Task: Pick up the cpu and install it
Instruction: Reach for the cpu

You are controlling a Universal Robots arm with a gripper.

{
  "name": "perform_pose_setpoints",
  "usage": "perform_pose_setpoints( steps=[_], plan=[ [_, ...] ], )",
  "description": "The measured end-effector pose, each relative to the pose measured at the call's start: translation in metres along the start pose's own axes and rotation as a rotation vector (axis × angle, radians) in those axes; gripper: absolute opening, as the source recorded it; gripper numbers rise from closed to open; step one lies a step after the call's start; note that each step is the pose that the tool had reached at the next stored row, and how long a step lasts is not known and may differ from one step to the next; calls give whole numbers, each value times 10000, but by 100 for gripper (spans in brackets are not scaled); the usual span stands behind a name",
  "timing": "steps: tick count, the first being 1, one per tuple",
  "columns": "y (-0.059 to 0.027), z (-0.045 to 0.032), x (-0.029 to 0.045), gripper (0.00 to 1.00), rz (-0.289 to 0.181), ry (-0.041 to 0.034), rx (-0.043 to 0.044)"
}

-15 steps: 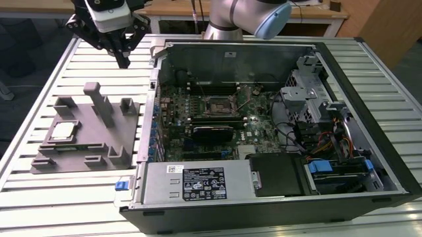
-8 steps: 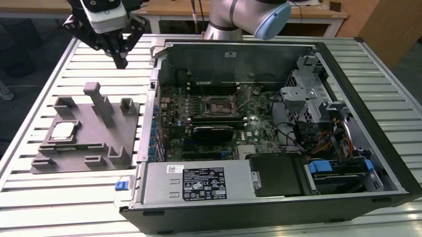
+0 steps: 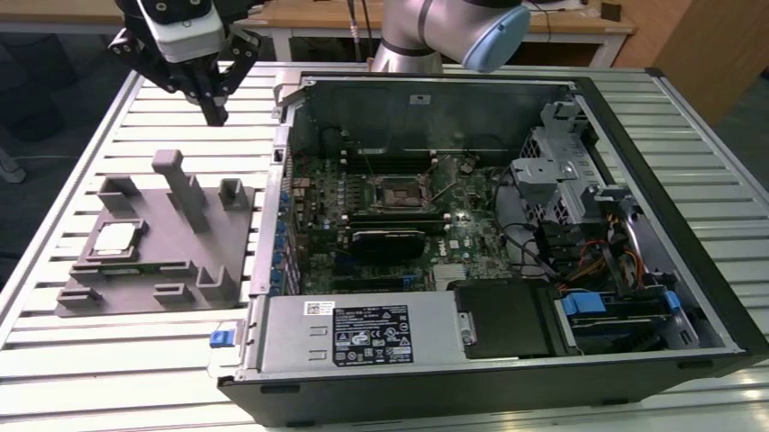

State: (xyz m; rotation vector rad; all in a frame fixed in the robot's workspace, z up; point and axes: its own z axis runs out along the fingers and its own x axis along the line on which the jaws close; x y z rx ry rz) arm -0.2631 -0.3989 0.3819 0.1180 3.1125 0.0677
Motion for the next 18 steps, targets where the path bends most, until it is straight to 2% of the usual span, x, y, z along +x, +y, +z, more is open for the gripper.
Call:
perform_pose_setpoints(
  steps=[18],
  plan=[
    [-10, 13, 119, 11, 0, 0, 1]
  ],
)
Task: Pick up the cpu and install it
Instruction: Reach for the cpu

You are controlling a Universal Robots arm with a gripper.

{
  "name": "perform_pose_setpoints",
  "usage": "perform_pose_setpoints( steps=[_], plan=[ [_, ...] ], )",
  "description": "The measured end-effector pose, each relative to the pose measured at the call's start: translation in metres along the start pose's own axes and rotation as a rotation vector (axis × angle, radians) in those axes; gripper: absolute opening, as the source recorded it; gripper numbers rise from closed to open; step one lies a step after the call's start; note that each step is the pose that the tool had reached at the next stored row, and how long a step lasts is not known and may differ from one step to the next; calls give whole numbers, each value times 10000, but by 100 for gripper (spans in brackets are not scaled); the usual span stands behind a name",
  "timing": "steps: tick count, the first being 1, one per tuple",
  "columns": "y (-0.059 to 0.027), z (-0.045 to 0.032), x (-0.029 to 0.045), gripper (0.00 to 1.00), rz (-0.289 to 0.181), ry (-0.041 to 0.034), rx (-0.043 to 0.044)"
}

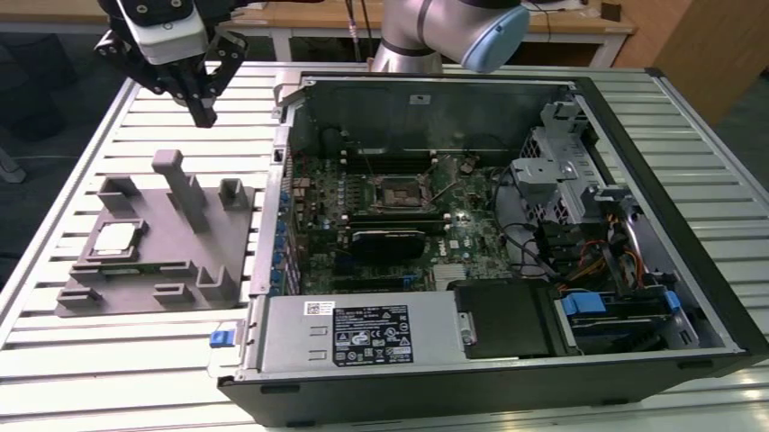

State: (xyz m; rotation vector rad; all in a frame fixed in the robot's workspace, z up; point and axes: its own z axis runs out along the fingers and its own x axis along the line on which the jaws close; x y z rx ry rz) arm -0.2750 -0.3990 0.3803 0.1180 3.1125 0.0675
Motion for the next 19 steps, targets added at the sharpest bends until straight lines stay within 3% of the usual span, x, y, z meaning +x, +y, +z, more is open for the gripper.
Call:
perform_pose_setpoints(
  steps=[19],
  plan=[
    [-15, 10, 197, 11, 0, 0, 0]
  ],
)
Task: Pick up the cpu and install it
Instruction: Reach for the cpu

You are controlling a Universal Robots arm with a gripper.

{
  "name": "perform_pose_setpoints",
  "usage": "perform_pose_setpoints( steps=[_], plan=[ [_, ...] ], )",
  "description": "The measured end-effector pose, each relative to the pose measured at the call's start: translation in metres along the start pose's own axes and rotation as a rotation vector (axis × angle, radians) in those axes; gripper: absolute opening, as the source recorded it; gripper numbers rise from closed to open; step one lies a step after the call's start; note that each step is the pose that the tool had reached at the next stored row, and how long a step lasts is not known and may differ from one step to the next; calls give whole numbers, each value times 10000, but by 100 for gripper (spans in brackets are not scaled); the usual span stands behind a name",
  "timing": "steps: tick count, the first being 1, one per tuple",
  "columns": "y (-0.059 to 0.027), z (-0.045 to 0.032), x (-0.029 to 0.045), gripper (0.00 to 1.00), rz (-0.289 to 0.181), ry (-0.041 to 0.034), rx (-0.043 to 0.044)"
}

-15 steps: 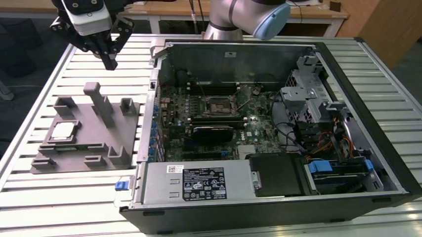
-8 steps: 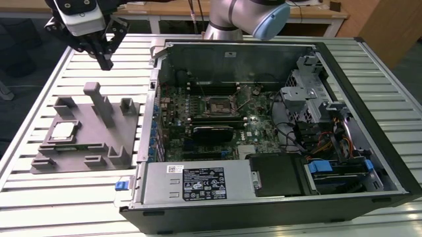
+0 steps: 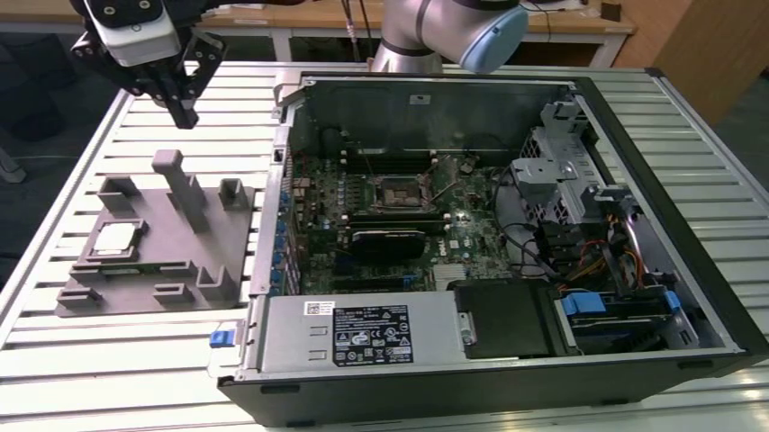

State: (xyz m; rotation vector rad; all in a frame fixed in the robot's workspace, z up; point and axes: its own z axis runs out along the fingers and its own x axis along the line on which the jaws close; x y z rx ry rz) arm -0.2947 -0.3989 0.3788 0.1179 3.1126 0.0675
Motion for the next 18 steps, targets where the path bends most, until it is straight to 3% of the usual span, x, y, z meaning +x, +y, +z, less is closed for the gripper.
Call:
perform_pose_setpoints(
  steps=[18],
  plan=[
    [-13, 16, 157, 11, 0, -1, -1]
  ],
)
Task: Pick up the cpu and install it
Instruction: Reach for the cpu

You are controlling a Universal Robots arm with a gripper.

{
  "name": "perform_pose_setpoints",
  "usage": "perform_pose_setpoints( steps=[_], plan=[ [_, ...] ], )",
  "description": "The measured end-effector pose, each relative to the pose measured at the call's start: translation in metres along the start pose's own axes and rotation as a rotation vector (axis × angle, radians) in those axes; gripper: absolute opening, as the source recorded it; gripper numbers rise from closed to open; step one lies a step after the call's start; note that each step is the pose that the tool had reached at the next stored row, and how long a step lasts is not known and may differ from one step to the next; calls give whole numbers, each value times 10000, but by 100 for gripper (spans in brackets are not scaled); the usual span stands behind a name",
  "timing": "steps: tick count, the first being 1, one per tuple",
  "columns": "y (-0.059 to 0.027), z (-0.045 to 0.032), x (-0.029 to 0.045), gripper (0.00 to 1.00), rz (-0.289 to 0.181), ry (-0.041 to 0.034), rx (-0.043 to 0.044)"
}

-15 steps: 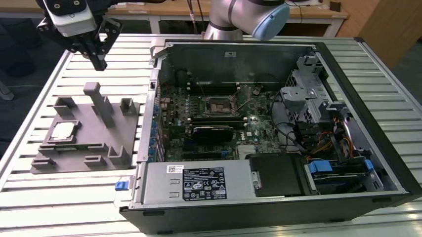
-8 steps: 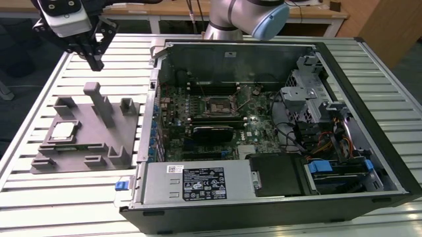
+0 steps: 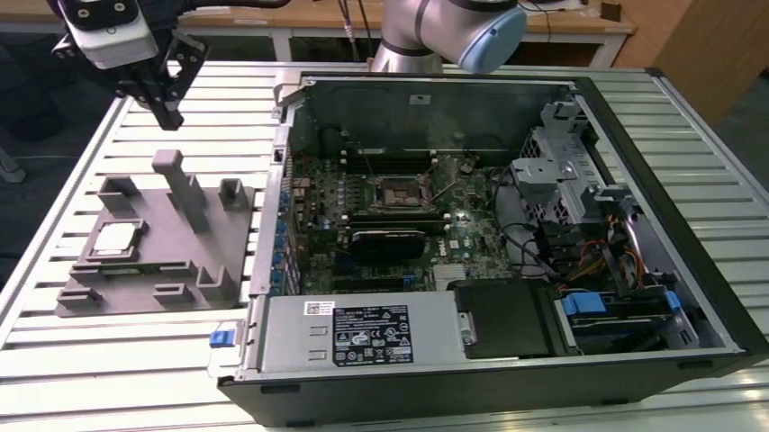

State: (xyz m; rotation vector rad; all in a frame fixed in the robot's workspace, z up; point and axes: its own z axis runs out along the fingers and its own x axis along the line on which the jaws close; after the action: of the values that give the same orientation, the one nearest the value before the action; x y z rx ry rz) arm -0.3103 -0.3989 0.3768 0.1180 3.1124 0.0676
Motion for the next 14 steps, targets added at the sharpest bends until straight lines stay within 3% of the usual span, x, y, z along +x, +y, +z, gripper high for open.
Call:
perform_pose_setpoints(
  steps=[6, 14],
  plan=[
    [-6, 5, 75, 11, 0, 0, 0],
    [-19, 8, 248, 11, 0, 1, 1]
  ],
)
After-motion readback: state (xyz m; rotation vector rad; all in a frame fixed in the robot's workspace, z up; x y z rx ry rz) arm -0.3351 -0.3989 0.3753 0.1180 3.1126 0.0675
